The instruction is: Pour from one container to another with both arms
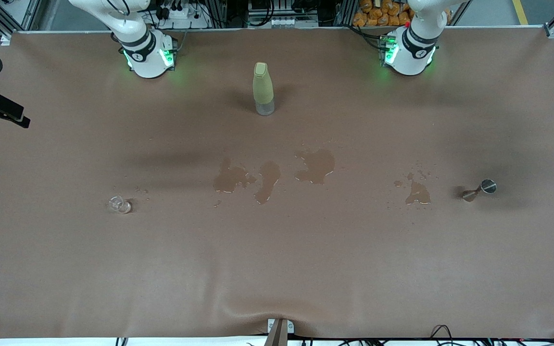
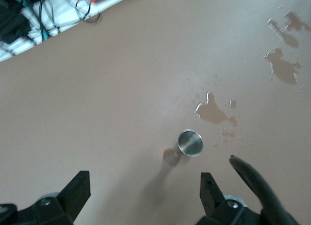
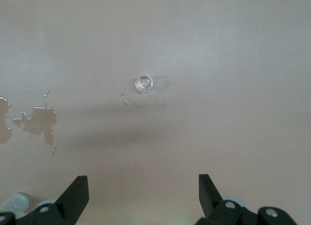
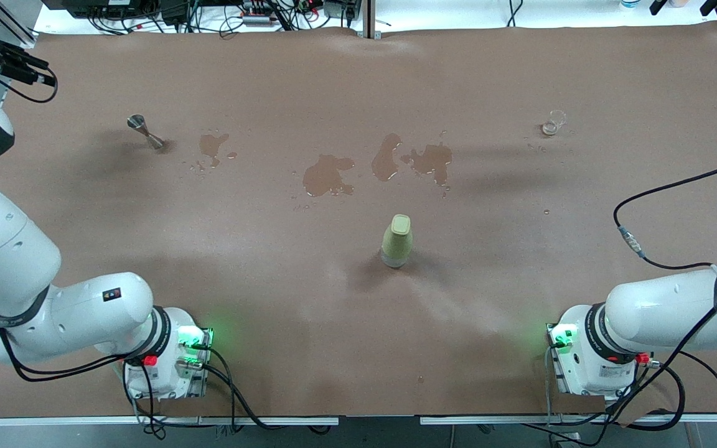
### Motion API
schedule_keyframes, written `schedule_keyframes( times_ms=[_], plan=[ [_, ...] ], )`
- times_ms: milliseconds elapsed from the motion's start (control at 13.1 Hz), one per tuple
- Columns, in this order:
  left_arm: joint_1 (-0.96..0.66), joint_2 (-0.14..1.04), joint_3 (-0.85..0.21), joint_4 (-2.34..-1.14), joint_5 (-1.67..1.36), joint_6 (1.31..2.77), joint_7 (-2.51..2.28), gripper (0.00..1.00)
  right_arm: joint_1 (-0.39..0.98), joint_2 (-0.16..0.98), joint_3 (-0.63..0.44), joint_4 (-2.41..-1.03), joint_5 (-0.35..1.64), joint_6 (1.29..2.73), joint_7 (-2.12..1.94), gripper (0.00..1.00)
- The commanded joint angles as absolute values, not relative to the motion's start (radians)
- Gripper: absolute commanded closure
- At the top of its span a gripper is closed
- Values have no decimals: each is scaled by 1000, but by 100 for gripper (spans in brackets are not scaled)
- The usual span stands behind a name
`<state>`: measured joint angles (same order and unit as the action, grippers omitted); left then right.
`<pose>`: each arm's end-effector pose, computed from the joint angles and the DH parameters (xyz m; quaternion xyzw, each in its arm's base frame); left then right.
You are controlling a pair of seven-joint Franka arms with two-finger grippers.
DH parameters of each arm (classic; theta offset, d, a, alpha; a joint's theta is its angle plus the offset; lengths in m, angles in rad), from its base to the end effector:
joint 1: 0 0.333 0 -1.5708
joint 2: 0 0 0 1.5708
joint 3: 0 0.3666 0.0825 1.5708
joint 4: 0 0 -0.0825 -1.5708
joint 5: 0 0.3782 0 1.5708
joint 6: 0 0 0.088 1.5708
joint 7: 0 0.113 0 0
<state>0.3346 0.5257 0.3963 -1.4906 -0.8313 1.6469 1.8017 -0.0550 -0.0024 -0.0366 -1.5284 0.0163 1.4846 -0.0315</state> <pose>0.5931 0.3564 0.4206 0.8524 -0.4023 0.2400 0.2324 0.5369 -0.0474 0.6826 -0.9993 0.0295 0.0202 0.0094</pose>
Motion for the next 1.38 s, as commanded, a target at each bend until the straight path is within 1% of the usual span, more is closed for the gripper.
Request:
schedule_keyframes(
  times_ms=[0,230,383,536,689,1072,1302],
  plan=[
    [371,598,385,-1465,-902,1621,1989,0,-60,-6,-40,-1525,20,1485,-23,0],
    [386,638,380,-1468,-937,1615,1994,0,-57,2,-40,-1502,18,1483,-23,0],
    [426,704,339,-1471,-1000,1531,2023,0,-54,2,-40,-1497,17,1483,-25,0],
    [457,736,283,-1474,-1011,1513,2075,0,-60,2,-40,-1497,14,1483,-43,0],
    [456,758,275,-1473,-1012,1513,2158,0,-69,2,-46,-1499,3,1482,-144,0],
    [449,788,275,-1470,-1005,1514,2279,0,-218,14,-48,-1497,2,1486,-384,0],
    [457,790,275,-1473,-957,1511,2290,0,-265,17,-48,-1500,-38,1485,-717,0]
  ],
)
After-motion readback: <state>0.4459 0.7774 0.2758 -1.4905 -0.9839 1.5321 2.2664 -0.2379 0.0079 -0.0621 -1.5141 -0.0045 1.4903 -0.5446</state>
